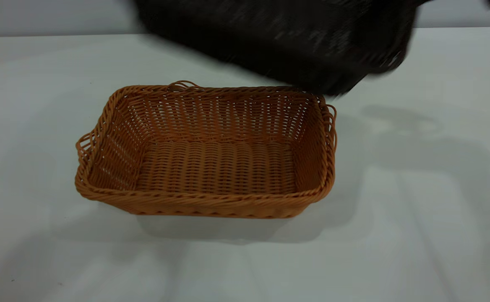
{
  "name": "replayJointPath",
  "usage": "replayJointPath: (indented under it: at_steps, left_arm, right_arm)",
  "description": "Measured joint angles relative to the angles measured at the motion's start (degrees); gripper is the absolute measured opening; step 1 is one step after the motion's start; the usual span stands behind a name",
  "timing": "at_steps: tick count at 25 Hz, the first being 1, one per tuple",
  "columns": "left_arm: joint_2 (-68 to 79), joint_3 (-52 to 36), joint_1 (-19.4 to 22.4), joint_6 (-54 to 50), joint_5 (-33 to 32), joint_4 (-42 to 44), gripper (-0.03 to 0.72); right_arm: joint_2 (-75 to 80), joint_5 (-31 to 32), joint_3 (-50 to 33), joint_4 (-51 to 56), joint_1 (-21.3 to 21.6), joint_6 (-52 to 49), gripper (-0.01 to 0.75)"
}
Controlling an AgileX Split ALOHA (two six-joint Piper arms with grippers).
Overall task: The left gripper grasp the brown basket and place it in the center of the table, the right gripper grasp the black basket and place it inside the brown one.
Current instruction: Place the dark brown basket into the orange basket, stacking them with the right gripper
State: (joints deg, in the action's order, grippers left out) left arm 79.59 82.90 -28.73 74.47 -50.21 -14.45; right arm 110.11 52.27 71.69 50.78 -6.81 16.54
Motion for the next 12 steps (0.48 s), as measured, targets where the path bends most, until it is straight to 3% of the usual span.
replayJointPath:
  at_steps: [5,12]
  left_arm:
    - [-3.47,0.00,0.00,-0.06,0.06,-0.11,0.420]
    - [-3.44,-0.59,0.00,-0.24,-0.51,-0.11,0.419]
  right_arm:
    - [5.96,-2.75,0.07,-3.00,-9.15,-0.39,0.087]
    - [11.22,-5.95,0.07,-3.02,-10.57,-0.99,0.087]
